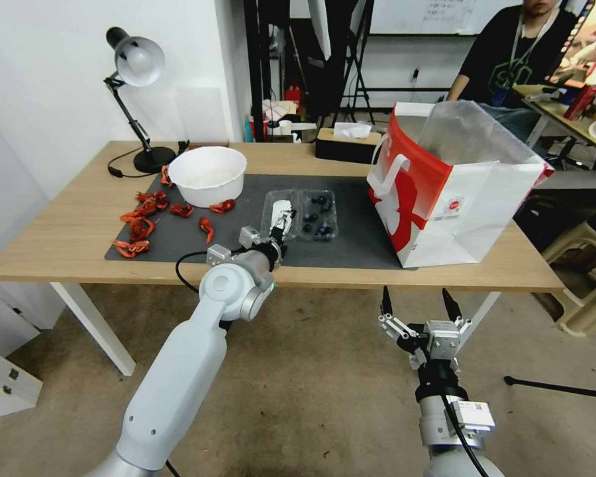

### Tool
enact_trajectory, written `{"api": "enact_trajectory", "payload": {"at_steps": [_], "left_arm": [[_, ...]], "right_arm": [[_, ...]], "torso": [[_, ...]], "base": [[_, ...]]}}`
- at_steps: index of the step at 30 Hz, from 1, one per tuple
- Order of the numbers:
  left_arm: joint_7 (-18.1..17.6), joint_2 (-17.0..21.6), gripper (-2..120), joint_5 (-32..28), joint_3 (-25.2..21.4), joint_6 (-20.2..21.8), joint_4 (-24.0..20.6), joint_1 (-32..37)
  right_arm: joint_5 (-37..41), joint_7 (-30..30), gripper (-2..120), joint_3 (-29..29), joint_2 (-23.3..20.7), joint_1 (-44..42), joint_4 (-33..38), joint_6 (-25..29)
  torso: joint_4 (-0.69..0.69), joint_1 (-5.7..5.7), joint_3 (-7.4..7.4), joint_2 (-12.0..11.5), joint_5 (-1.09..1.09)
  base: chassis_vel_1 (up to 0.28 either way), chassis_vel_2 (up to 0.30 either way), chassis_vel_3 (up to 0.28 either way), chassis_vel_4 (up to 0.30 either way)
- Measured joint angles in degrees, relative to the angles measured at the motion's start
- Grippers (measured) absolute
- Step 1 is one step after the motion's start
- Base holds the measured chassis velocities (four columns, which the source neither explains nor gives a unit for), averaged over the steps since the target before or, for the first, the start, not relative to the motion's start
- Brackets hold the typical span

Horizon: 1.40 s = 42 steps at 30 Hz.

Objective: Close the takeout container lid, then place the container into the takeout bag.

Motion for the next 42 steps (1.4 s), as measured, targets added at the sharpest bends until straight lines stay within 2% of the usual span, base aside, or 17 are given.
{"api": "enact_trajectory", "payload": {"at_steps": [10,13,15,16,17,20,27,33,42], "left_arm": [[1.0,-0.5,100,2.2,-0.4,-0.7,2.2,-1.2],[2.3,0.0,100,4.6,0.1,-1.2,2.2,-1.0],[4.1,0.6,100,8.1,0.9,-1.8,1.8,-0.4],[5.8,1.2,100,11.7,1.8,-2.5,1.4,0.1],[5.8,1.2,100,11.7,1.8,-2.5,1.4,0.1],[10.3,2.0,100,19.0,4.2,-4.6,0.3,0.9],[14.3,2.9,100,24.3,6.2,-6.3,-1.1,0.7],[16.0,3.5,100,25.0,7.7,-7.3,-1.6,-0.6],[15.9,3.0,99,20.1,8.7,-7.3,-2.2,-2.9]], "right_arm": [[0.1,0.0,100,0.2,-0.2,0.0,0.2,0.0],[0.1,0.1,100,0.2,-0.1,-0.1,0.2,0.0],[0.1,0.1,100,0.1,-0.1,0.0,0.2,0.1],[0.1,0.1,100,0.1,-0.1,0.0,0.3,0.1],[0.1,0.1,100,0.1,-0.1,0.0,0.3,0.1],[0.1,0.0,100,-0.1,0.0,0.1,0.0,0.1],[-0.2,0.0,100,-0.2,0.1,0.0,-0.2,0.2],[-0.3,0.0,100,0.0,0.2,-0.2,-0.2,0.2],[-0.5,0.0,100,0.3,0.3,-0.1,-0.8,0.3]], "torso": [[-0.02,-0.01,0.00,0.0,-0.01],[-0.02,0.00,0.01,0.0,0.00],[0.00,0.01,0.02,0.0,0.00],[0.03,0.01,0.04,0.0,-0.01],[0.03,0.01,0.04,0.0,-0.01],[0.03,0.02,0.03,0.0,-0.01],[0.01,0.02,0.02,0.0,0.00],[0.00,0.01,0.02,0.0,0.00],[0.00,0.01,0.01,0.0,0.00]], "base": [[0.000,0.000,0.000,0.000],[0.000,0.000,0.000,0.000],[0.000,0.000,0.000,0.000],[0.000,0.000,0.000,0.000],[0.000,0.000,0.000,0.000],[0.000,0.000,0.000,0.000],[0.000,0.000,0.000,0.000],[0.000,0.000,0.000,0.000],[0.000,0.000,0.000,0.000]]}}
